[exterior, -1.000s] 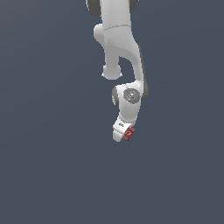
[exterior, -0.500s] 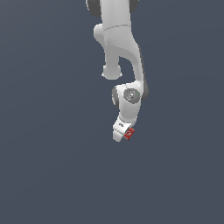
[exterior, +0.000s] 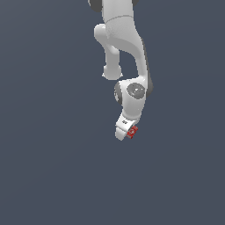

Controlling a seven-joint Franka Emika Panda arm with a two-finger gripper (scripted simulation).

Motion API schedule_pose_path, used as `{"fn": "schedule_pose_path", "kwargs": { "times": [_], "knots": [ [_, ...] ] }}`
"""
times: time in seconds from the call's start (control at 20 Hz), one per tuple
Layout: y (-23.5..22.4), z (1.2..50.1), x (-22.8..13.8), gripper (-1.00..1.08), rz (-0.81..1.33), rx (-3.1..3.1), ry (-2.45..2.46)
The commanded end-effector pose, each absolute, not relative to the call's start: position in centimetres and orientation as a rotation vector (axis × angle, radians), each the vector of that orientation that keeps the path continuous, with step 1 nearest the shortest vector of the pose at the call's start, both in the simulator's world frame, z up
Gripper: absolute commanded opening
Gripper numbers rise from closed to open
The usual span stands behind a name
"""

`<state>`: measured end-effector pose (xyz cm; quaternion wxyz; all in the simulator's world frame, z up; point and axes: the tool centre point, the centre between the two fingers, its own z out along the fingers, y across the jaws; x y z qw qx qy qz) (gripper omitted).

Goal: Pick up the object and move it to a goal position.

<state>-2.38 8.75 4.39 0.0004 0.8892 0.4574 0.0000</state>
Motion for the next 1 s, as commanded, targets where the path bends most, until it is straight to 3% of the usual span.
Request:
{"fn": "schedule_pose_path", "kwargs": {
  "times": [0.0, 0.95],
  "knots": [
    [9.4, 6.0, -2.3, -1.00, 0.001, 2.792, 1.437],
    [16.5, 25.0, -1.6, -1.00, 0.000, 2.793, 1.440]
  ]
}}
